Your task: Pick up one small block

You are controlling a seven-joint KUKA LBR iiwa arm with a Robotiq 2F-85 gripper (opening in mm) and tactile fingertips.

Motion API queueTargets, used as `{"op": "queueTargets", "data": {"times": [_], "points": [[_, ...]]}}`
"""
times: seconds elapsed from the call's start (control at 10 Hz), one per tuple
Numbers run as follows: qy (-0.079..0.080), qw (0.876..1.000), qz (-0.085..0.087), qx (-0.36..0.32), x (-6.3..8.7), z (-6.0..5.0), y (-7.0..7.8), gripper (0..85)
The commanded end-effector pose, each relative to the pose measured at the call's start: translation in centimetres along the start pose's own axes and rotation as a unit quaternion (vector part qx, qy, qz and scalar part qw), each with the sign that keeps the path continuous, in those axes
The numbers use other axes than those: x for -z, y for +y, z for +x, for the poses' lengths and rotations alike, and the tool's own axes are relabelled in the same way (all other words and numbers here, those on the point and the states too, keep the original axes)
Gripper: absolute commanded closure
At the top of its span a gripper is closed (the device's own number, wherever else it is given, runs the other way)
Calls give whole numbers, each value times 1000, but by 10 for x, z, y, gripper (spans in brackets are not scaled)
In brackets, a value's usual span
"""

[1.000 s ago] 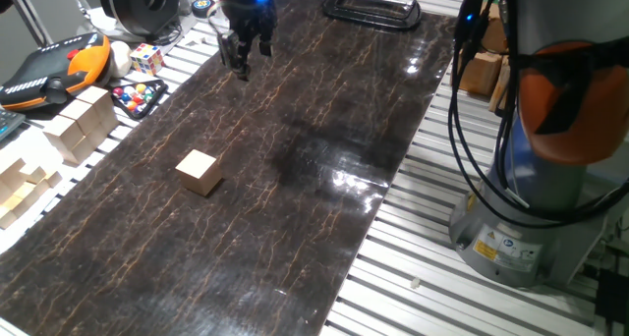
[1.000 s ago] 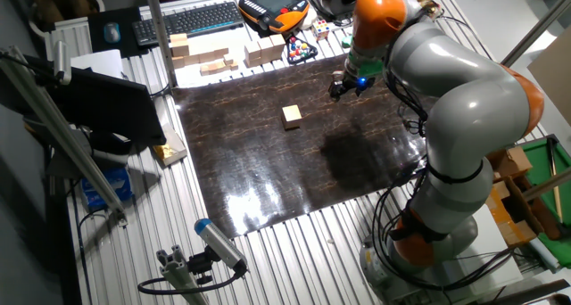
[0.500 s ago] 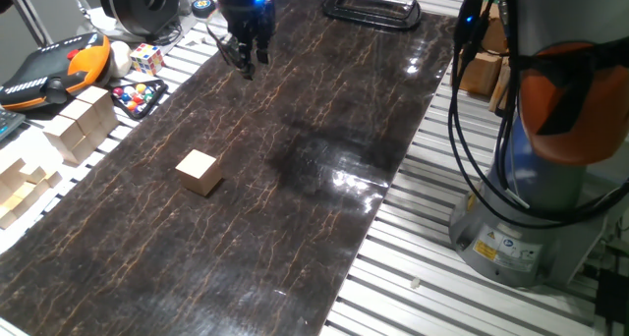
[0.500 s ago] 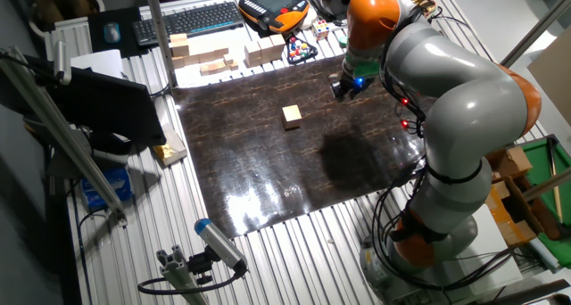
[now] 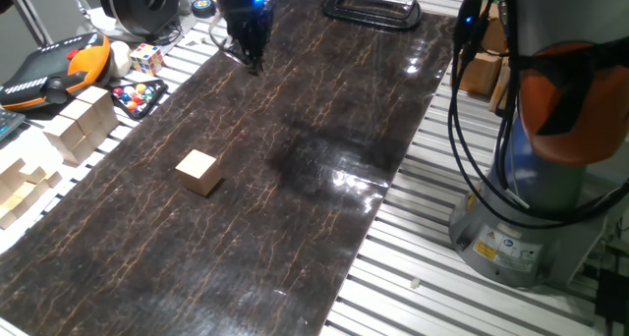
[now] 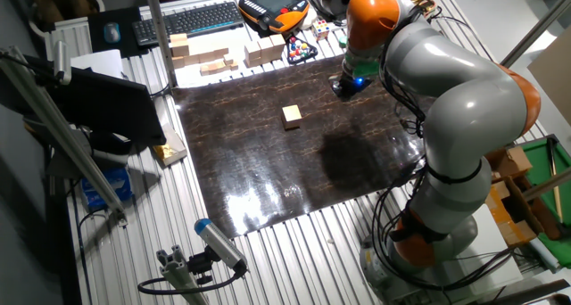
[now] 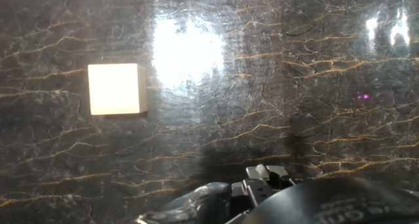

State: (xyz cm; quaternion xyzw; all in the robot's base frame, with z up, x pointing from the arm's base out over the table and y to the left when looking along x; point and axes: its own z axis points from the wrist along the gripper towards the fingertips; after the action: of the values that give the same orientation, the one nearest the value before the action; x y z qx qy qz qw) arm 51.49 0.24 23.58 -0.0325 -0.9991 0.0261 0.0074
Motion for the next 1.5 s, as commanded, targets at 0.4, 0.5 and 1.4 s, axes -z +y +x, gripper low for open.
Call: {"op": "queueTargets", "data": {"times": [0.4,0.5,1.4], "points": [[-1,1000,0,-1,-4,-2,5,843],[-1,1000,0,-1,-4,-2,5,843],[-15,999,-17,25,-38,-18,39,843]]}}
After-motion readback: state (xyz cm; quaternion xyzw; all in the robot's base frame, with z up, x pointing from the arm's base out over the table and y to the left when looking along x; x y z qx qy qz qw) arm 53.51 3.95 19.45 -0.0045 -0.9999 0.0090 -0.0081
